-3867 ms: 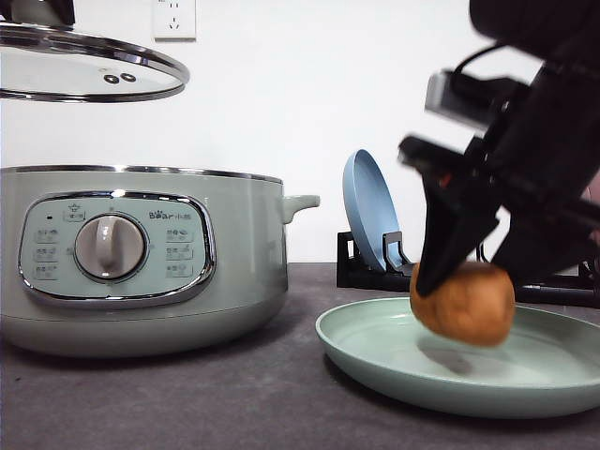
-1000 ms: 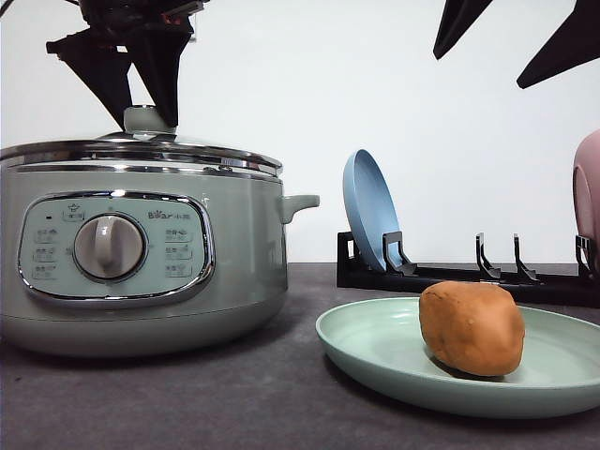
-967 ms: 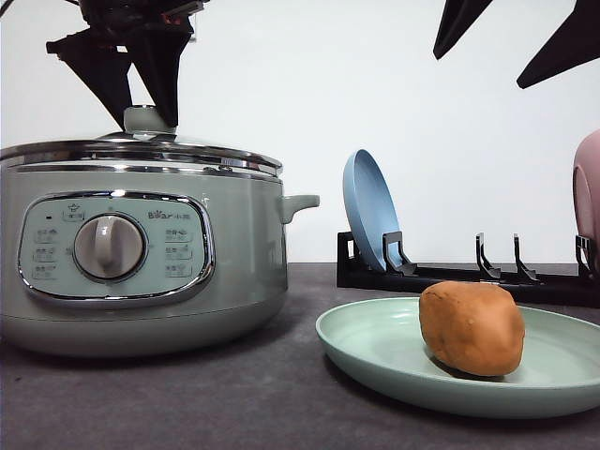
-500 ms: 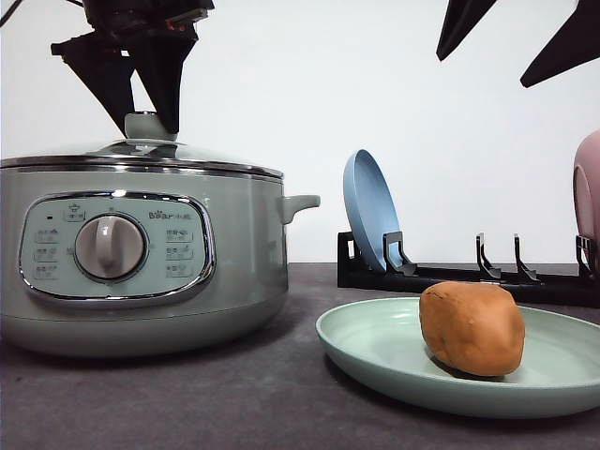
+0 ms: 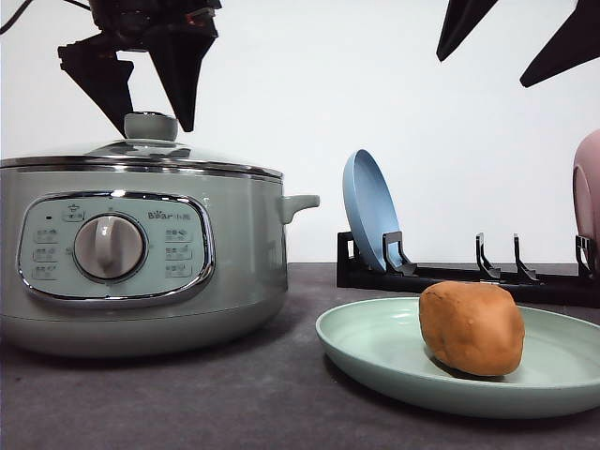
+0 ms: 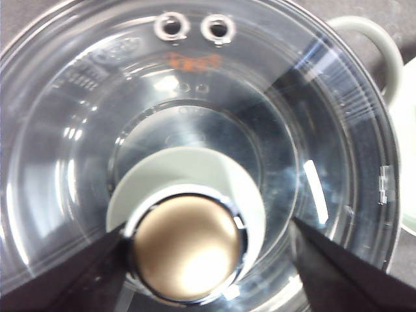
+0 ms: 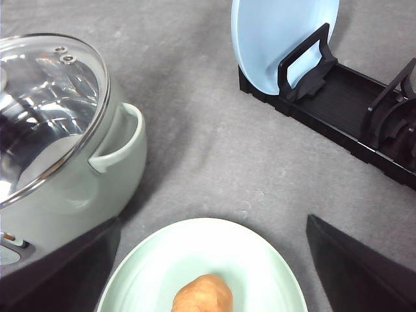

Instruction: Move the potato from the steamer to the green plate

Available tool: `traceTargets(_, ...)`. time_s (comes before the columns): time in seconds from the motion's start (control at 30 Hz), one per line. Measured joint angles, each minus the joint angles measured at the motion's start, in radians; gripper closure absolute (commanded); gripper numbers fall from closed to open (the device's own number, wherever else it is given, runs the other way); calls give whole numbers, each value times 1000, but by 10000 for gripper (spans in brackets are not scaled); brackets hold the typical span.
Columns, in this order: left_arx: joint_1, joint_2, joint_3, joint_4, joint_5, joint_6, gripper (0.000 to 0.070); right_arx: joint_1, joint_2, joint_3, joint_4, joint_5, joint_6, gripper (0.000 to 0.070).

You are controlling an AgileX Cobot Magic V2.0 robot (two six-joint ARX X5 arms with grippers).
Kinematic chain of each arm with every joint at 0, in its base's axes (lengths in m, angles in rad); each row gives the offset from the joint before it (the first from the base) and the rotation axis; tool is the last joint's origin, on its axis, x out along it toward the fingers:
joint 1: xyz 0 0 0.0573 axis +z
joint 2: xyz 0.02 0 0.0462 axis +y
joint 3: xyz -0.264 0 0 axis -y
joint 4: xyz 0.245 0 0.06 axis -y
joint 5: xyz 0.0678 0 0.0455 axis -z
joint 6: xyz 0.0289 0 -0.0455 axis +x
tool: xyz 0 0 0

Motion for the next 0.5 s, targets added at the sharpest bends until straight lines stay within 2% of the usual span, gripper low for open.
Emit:
traceTargets(0.2, 0, -83, 0, 29, 6, -2, 186, -1, 0, 0, -25, -33, -6, 119)
traceTargets(0.5, -12, -252, 4, -12, 20, -6, 191, -1, 0, 0, -96, -172, -30, 120)
